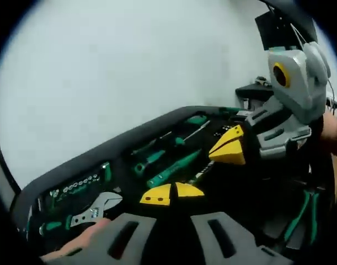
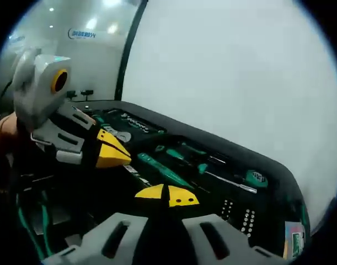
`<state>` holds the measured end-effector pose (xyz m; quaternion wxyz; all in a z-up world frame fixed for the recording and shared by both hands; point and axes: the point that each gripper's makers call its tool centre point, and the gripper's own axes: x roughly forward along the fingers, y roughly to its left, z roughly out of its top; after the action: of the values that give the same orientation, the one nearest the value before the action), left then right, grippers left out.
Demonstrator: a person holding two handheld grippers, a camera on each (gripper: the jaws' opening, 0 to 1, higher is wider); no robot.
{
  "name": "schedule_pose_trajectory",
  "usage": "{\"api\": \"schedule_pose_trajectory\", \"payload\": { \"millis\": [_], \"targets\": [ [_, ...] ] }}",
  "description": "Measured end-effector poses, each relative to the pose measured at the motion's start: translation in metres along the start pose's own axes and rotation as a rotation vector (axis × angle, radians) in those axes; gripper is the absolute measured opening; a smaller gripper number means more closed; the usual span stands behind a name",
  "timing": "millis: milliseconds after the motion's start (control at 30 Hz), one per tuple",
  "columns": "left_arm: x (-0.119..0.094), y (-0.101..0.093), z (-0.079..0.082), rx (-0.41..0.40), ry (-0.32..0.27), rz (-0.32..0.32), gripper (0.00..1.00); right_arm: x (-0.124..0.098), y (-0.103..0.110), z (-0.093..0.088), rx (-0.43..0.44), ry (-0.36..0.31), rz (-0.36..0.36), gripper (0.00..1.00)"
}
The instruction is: Pick up the tools and put them into their designated positions in the toolbox.
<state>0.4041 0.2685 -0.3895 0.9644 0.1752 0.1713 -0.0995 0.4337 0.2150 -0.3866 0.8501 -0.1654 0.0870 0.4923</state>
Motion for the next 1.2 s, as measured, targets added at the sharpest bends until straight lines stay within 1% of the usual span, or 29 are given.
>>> {"api": "schedule_pose_trajectory", "payload": {
  "millis": [33,100,133,200,233,333,367,400,433,500,533,633,667,700,733,767,800,833,867,900,933,967,1000,1033,1067,1100,1133,1167,1200],
  "targets": [
    [0.002,0.001,0.001,0.06,-0.006,-0.006,0.0,0.0,0.001,0.0,-0.008,0.003,0.006,0.0],
    [0.003,0.001,0.0,0.05,0.0,-0.011,0.0,-0.003,0.005,-0.001,-0.095,0.022,0.015,0.0],
    [0.004,-0.001,0.001,0.046,0.0,-0.023,0.0,-0.003,0.005,-0.001,-0.106,0.033,0.009,0.0],
    [0.003,-0.003,0.001,0.032,0.004,-0.033,0.0,-0.004,0.008,-0.001,-0.116,0.047,-0.004,0.0],
    [0.003,-0.006,0.001,0.041,0.007,-0.042,0.0,0.003,0.007,-0.001,-0.115,0.053,-0.007,0.0],
    [0.008,-0.003,0.0,0.076,0.016,-0.053,0.0,-0.002,0.007,-0.002,-0.099,0.038,-0.001,0.0],
    [0.011,-0.01,-0.014,0.098,0.107,-0.11,0.0,0.0,0.017,-0.014,-0.109,0.104,0.083,0.0],
    [0.014,-0.012,-0.003,0.165,-0.012,-0.102,0.0,-0.002,0.016,-0.01,0.02,0.063,0.036,0.0],
    [0.016,-0.012,-0.013,0.116,0.017,-0.085,0.0,-0.004,0.015,-0.014,0.005,0.077,0.031,0.0],
    [0.02,-0.011,-0.016,0.15,0.005,-0.079,0.0,-0.003,0.015,-0.017,-0.006,0.074,0.044,0.0],
    [0.017,-0.007,-0.007,0.143,0.009,-0.081,0.0,-0.004,0.013,-0.014,-0.008,0.077,0.05,0.0],
    [0.022,-0.001,-0.001,0.072,0.003,-0.088,0.0,-0.003,0.009,-0.014,0.016,0.071,0.05,0.0],
    [0.015,-0.001,0.004,0.109,-0.029,-0.066,0.0,-0.002,0.01,-0.011,-0.012,0.051,0.078,0.0],
    [0.006,-0.005,0.003,0.114,-0.017,-0.091,0.0,-0.003,0.005,-0.016,-0.063,0.118,0.182,0.0],
    [-0.01,-0.009,0.01,0.108,-0.042,-0.096,0.0,-0.011,-0.005,-0.012,-0.059,0.139,0.24,0.0],
    [-0.035,-0.009,0.026,0.096,-0.114,-0.065,0.0,-0.024,-0.02,0.002,-0.003,0.09,0.231,0.0],
    [-0.064,-0.003,0.046,0.072,-0.21,-0.008,0.0,-0.042,-0.04,0.023,0.078,-0.001,0.173,0.0],
    [-0.094,0.014,0.062,0.028,-0.306,0.066,0.0,-0.065,-0.064,0.045,0.157,-0.109,0.082,0.0],
    [-0.119,0.042,0.068,-0.041,-0.379,0.145,0.0,-0.09,-0.092,0.065,0.206,-0.205,-0.021,0.0],
    [-0.133,0.085,0.058,-0.142,-0.406,0.219,0.02,-0.114,-0.118,0.079,0.201,-0.265,-0.12,0.0],
    [-0.134,0.13,0.035,-0.245,-0.393,0.278,0.03,-0.133,-0.138,0.086,0.145,-0.28,-0.192,0.0],
    [-0.148,0.145,0.029,-0.243,-0.421,0.315,0.03,-0.146,-0.148,0.09,0.14,-0.295,-0.227,0.02],
    [-0.167,0.156,0.019,-0.238,-0.46,0.334,0.03,-0.162,-0.157,0.09,0.168,-0.291,-0.254,0.03],
    [-0.175,0.16,0.01,-0.225,-0.479,0.32,0.03,-0.164,-0.16,0.089,0.183,-0.285,-0.26,0.04],
    [-0.185,0.166,-0.005,-0.246,-0.518,0.292,0.05,-0.178,-0.164,0.091,0.206,-0.307,-0.286,0.05],
    [-0.188,0.171,-0.017,-0.281,-0.52,0.286,0.07,-0.187,-0.174,0.093,0.212,-0.325,-0.322,0.05],
    [-0.195,0.172,-0.037,-0.31,-0.498,0.298,0.08,-0.19,-0.176,0.092,0.206,-0.322,-0.338,0.05],
    [-0.197,0.173,-0.046,-0.299,-0.505,0.301,0.08,-0.197,-0.181,0.088,0.182,-0.298,-0.385,0.05],
    [-0.198,0.172,-0.058,-0.298,-0.522,0.302,0.08,-0.195,-0.187,0.083,0.162,-0.27,-0.398,0.05]
  ]
}}
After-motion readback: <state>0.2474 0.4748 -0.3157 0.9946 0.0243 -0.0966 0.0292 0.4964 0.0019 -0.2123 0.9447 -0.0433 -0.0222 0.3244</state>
